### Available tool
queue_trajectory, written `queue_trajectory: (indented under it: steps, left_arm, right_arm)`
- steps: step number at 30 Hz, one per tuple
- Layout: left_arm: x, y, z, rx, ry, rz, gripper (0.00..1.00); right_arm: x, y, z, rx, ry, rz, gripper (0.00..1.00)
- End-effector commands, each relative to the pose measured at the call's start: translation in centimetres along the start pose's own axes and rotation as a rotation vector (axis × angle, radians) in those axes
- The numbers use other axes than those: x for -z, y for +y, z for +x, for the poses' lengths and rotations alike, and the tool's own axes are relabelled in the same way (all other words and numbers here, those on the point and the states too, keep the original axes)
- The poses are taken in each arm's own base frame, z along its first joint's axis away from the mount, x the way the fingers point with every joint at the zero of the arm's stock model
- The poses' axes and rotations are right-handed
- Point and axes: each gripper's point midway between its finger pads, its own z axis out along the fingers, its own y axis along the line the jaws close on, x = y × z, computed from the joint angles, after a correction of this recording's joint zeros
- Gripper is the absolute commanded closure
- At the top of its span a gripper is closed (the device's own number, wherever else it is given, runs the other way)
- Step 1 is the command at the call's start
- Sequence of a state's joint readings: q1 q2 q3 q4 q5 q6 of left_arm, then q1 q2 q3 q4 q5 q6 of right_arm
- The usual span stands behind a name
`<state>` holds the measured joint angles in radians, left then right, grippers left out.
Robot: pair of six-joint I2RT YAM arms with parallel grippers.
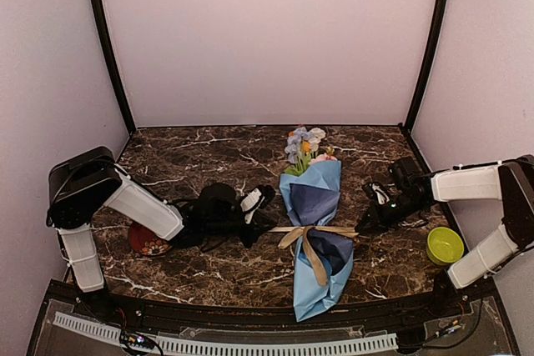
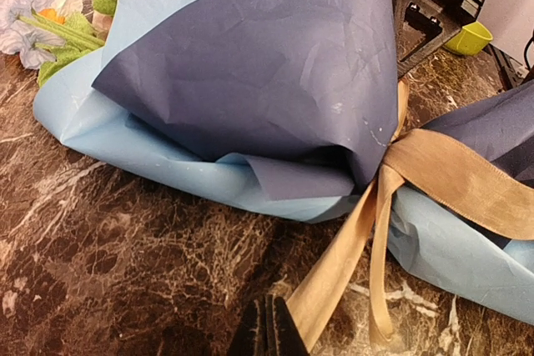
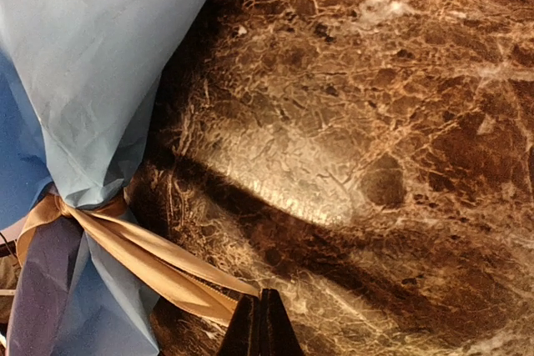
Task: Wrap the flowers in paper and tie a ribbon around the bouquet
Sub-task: Tie the half-tied ribbon around the folded bouquet, then reset both arms
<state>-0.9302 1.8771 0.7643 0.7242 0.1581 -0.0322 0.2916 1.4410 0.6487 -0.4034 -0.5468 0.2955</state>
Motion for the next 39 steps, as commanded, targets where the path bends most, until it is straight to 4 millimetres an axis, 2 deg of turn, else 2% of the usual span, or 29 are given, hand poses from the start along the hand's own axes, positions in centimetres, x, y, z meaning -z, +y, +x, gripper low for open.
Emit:
queue_trajectory:
  steps: [1, 12, 14, 15, 16, 17, 18, 19, 20, 24, 27, 30, 33, 35, 37, 39]
  left_arm:
    - [1.2, 2.5, 2.9, 0.04, 0.099, -0.081, 1.0]
    - [1.0, 2.2, 3.3, 0.046, 0.117, -0.052, 1.0]
    - [1.0, 1.2, 2.6, 0.031, 0.105, 0.003, 1.0]
    - [1.1, 0.7, 1.9, 0.022, 0.089, 0.037, 1.0]
    - [1.3, 0.2, 1.0, 0.018, 0.069, 0.06, 0.94]
    - [1.7, 0.0, -0.4, 0.012, 0.039, 0.07, 0.76]
    - [2.1, -0.1, -1.7, 0.006, 0.009, 0.068, 0.55]
    - [2.5, 0.1, -2.7, -0.002, -0.016, 0.052, 0.43]
    - [3.0, 0.5, -3.9, -0.011, -0.042, 0.021, 0.35]
    - [5.5, 2.8, -7.8, -0.042, -0.11, -0.129, 0.15]
    - [7.3, 6.4, -9.4, 0.023, -0.128, -0.259, 0.08]
    - [9.9, 12.9, -8.7, 0.171, -0.094, -0.468, 0.07]
    - [14.7, 19.5, -6.4, 0.286, -0.054, -0.756, 0.05]
    - [18.2, 23.1, -4.5, 0.382, -0.033, -0.878, 0.03]
    - [21.7, 25.8, -2.1, 0.481, -0.011, -0.989, 0.02]
    - [25.7, 27.7, 0.0, 0.525, 0.009, -1.139, 0.02]
  right_arm:
    - [-0.5, -2.8, 0.2, -0.064, -0.016, 0.077, 1.0]
    - [-0.8, -2.9, 0.2, -0.055, -0.015, 0.072, 1.0]
    - [-0.3, -1.9, -0.6, -0.018, -0.037, 0.041, 1.0]
    - [0.1, -0.8, -1.4, 0.017, -0.058, 0.0, 0.96]
    - [0.8, 0.4, -2.1, 0.056, -0.083, -0.043, 0.79]
    - [1.6, 1.7, -2.9, 0.096, -0.116, -0.08, 0.64]
    - [2.6, 2.7, -3.9, 0.131, -0.159, -0.099, 0.37]
    - [3.6, 3.4, -4.9, 0.159, -0.207, -0.098, 0.07]
    - [4.8, 3.9, -5.9, 0.184, -0.259, -0.082, 0.01]
    - [9.4, 4.2, -9.8, 0.198, -0.474, 0.03, 0.0]
    - [13.3, 1.8, -12.5, 0.136, -0.659, 0.19, 0.0]
    - [17.9, -0.6, -14.6, 0.052, -0.871, 0.293, 0.0]
    - [21.5, -3.4, -15.3, -0.042, -1.047, 0.347, 0.0]
    - [22.9, -5.7, -15.2, -0.099, -1.112, 0.417, 0.0]
    - [24.0, -8.3, -14.8, -0.191, -1.168, 0.512, 0.0]
    - [24.1, -9.8, -14.6, -0.238, -1.179, 0.577, 0.0]
